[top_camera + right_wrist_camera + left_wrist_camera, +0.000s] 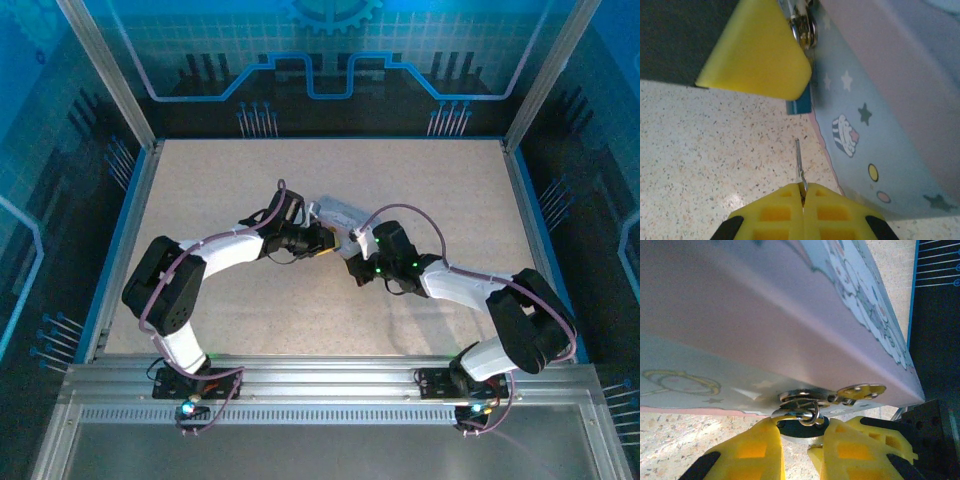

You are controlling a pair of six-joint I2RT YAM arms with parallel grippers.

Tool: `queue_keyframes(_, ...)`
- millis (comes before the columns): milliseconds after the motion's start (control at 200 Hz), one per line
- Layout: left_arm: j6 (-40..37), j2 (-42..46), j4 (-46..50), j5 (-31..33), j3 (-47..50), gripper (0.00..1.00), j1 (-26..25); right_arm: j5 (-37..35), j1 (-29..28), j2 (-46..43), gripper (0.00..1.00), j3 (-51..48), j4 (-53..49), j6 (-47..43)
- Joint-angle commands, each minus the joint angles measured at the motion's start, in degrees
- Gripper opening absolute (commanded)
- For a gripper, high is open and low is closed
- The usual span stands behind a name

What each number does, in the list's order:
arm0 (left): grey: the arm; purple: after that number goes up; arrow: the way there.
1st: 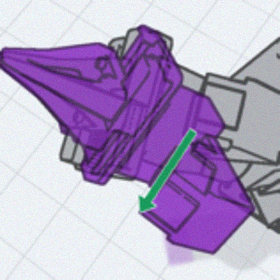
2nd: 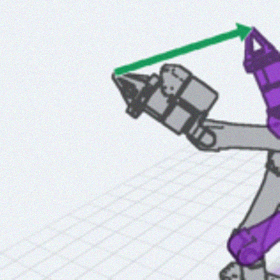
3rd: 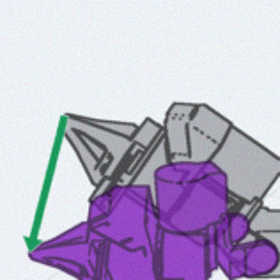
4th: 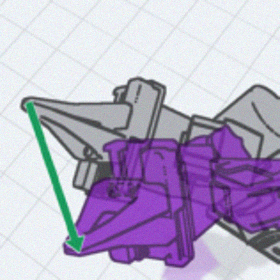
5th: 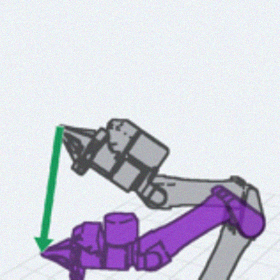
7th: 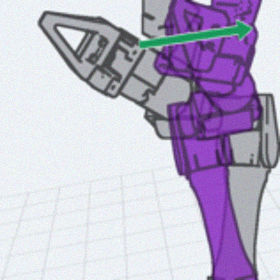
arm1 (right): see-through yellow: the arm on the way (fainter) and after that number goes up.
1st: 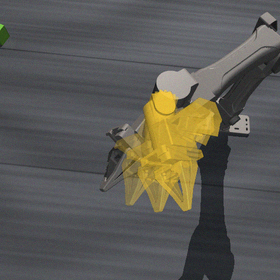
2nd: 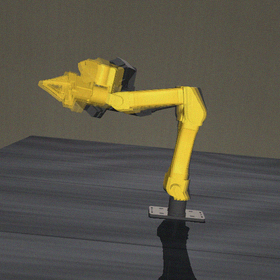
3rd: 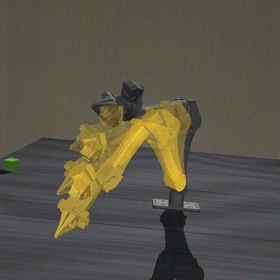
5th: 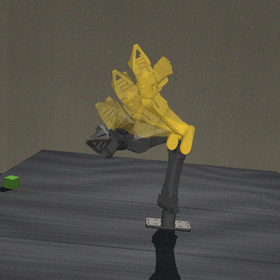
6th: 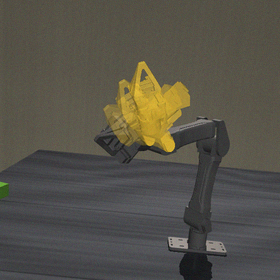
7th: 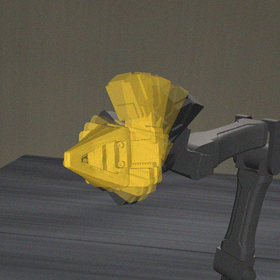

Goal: Unlock the padlock with the key

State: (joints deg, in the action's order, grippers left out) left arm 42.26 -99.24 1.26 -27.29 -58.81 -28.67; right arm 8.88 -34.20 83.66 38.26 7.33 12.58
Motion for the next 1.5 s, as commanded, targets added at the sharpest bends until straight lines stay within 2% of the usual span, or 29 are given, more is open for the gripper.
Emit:
queue_keyframes(0,1.25,2.4,-1.17,-1.76,-1.27,0.15,-0.34,-0.54,-0.78,0.53,0.0,0.86,2.42,0.1)
queue_keyframes(1211,1.5,2.57,-2.07,-2.37,-0.34,0.14,-0.26,-0.97,-1.13,1.59,0.0,1.74,7.12,0.81)
queue_keyframes(1396,2.48,2.74,-3.05,-2.95,-0.19,0.14,-0.31,-3.94,-2.32,2.53,0.0,1.91,7.78,-0.44)
queue_keyframes(1491,2.6,2.91,-3.02,-3.04,-0.17,0.14,-0.26,-5.15,-2.65,3.04,0.0,1.35,11.36,-0.87)
